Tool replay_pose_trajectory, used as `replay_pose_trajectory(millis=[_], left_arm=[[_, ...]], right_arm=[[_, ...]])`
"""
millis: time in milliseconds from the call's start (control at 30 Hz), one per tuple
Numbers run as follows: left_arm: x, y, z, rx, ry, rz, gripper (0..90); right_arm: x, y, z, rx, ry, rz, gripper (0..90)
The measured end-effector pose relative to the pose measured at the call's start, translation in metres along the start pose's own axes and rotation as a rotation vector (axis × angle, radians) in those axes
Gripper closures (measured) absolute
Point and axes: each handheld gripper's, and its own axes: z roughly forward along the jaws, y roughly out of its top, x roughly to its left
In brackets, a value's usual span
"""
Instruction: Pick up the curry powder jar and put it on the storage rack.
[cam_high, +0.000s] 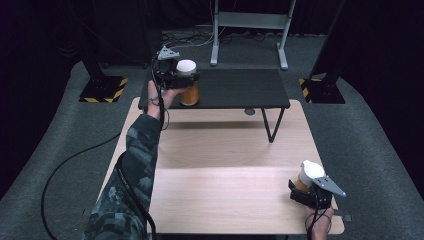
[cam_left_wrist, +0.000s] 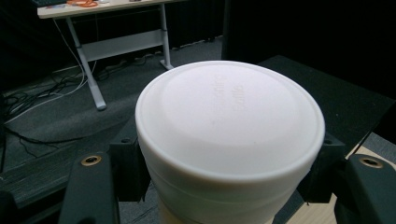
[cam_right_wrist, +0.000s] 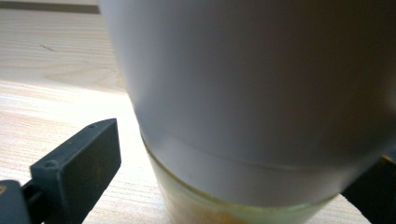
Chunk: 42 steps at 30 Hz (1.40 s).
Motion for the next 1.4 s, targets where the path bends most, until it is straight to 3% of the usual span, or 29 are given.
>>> replay_pose_trajectory(millis=[400,500,700,867,1133,1300,1333,1367,1400], left_arm=[[-0.005,0.008,-0.001,0.031,0.022,0.008,32.3],[-0.005,0.012,-0.003,0.045,0.028,-0.001,26.4],[-0.002,0.024,-0.007,0.148,0.024,-0.018,8.3],[-0.004,0.025,-0.014,0.204,0.03,-0.014,5.0],[-0.012,0.002,-0.022,0.266,-0.001,0.032,0.0],[-0.022,-0.033,-0.027,0.289,-0.013,0.058,0.0],[-0.022,-0.033,-0.027,0.289,-0.013,0.058,0.0],[-0.027,-0.048,-0.027,0.297,-0.012,0.068,0.0],[-0.027,-0.048,-0.027,0.297,-0.012,0.068,0.0]], right_arm=[[0.0,0.0,0.0,0.001,0.0,-0.001,0.0],[0.0,0.0,0.0,0.001,0.001,-0.004,0.0],[0.0,0.0,0.0,0.002,0.0,-0.004,0.0],[0.0,0.001,0.001,0.005,0.002,-0.003,0.0],[0.0,0.002,0.001,0.011,0.001,-0.009,0.0],[0.0,0.002,0.001,0.013,0.002,-0.009,0.0],[0.0,0.002,0.001,0.013,0.002,-0.009,0.0],[0.0,0.002,0.001,0.013,0.002,-0.01,0.0],[0.0,0.003,0.001,0.014,0.002,-0.01,0.0]])
